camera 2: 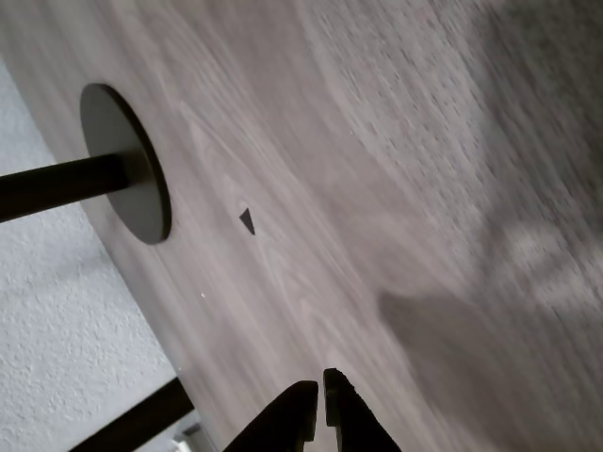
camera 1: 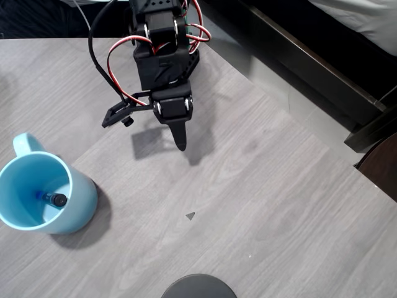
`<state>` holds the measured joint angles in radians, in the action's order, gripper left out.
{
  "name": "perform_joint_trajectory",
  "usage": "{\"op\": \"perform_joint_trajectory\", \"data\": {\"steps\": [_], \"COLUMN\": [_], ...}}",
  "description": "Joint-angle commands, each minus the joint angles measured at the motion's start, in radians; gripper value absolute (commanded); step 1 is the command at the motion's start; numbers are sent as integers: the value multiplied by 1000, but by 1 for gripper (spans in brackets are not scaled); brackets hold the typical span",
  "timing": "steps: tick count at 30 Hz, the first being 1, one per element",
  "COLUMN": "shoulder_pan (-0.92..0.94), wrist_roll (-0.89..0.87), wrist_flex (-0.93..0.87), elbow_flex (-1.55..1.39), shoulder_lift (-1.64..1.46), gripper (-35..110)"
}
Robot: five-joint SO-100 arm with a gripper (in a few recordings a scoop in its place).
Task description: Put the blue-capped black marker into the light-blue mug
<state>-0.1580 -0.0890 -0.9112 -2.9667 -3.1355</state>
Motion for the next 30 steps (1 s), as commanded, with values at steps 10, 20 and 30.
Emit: {"op": "perform_joint_trajectory", "data": {"steps": [10, 20, 30], "shoulder_pan": [-12, 35, 178], "wrist_roll": [17, 15, 2], "wrist_flex": [-74, -138, -244], "elbow_flex": [-120, -129, -130], "shoulder_lift": [-202, -202, -202], "gripper": [0, 0, 0]}}
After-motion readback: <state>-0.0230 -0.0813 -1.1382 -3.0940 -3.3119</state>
